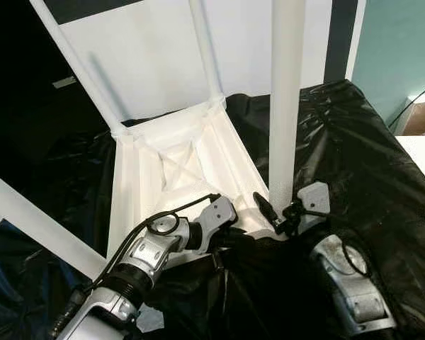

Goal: Building children table

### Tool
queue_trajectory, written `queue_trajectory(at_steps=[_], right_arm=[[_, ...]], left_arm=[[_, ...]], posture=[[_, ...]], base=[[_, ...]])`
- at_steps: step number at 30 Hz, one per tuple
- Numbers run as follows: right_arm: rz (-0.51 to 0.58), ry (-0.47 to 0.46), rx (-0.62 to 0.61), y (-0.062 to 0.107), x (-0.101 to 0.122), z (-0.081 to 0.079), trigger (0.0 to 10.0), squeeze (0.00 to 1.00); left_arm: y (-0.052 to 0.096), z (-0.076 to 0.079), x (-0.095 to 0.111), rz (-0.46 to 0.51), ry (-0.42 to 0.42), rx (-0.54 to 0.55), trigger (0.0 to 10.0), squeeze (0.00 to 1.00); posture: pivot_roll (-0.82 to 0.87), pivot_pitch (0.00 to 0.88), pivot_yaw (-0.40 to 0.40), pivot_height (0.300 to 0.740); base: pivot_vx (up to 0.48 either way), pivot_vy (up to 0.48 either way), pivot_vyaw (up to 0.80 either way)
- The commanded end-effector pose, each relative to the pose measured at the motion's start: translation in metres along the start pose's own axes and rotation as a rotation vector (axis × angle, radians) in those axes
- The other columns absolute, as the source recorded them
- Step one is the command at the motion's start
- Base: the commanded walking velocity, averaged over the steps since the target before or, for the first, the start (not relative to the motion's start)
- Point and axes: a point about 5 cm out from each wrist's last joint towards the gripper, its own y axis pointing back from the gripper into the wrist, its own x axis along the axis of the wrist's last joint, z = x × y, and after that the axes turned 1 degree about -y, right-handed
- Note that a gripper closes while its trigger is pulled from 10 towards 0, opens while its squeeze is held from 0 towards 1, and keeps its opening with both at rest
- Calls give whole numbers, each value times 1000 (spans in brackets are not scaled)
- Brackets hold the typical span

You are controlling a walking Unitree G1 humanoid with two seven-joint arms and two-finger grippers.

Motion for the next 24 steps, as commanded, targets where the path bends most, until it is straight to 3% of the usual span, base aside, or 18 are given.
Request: queue_trajectory(at_steps=[1, 2, 3, 4, 5, 6, 9, 13, 14, 15, 17, 23, 24], right_arm=[[38, -56, -64, -4, 3, 2, 0, 0], [38, -56, -64, -4, 3, 2, 0, 0], [28, -55, -63, -4, 3, 1, 2667, 0], [8, -57, -57, -5, 1, 0, 10000, 0], [-5, -58, -54, -5, 0, 0, 10000, 0], [-11, -79, -24, -5, 0, -1, 10000, 1000], [-9, -104, 6, -6, 0, -2, 10000, 1000], [-3, -38, 293, -10, 9, 2, 10000, 1000], [-3, -38, 293, -10, 9, 2, 10000, 1000], [-5, -12, 354, -9, 12, 7, 10000, 0], [-7, 40, 452, -7, 17, 17, 10000, 0], [-90, 142, 567, -8, 18, 41, 10000, 0], [-130, 153, 606, -7, 17, 46, 8745, 0]], left_arm=[[1, 11, -20, 22, 112, -58, 10000, 0], [1, 11, -20, 22, 112, -58, 10000, 0], [1, 12, -20, 21, 112, -57, 10000, 0], [1, 12, -20, 22, 112, -54, 10000, 0], [1, 12, -20, 23, 112, -52, 10000, 0], [1, 12, -19, 25, 114, -51, 10000, 0], [0, 12, -19, 27, 116, -53, 10000, 0], [-3, 14, -20, 26, 121, -56, 10000, 0], [-3, 14, -20, 26, 121, -56, 10000, 0], [-3, 14, -20, 27, 122, -57, 10000, 0], [-4, 14, -20, 28, 122, -57, 10000, 0], [-4, 14, -20, 26, 121, -55, 10000, 0], [-4, 14, -21, 25, 121, -53, 10000, 0]], posture=[[-108, 0, 157, 740], [-108, 0, 157, 740], [-108, 0, 157, 740], [-107, 0, 155, 740], [-107, 0, 155, 740], [-109, 0, 153, 740], [-109, 0, 153, 740], [-123, 0, 142, 740], [-123, 0, 142, 740], [-123, 0, 142, 740], [-122, 0, 140, 740], [-115, 0, 136, 740], [-111, 0, 133, 740]], base=[[0, 0, 0], [0, 0, 0], [0, 0, 0], [0, 0, 0], [0, 0, 0], [0, 0, 0], [0, 0, 0], [0, 0, 0], [0, 0, 0], [0, 0, 0], [0, 0, 0], [0, 0, 0], [0, 0, 0]])
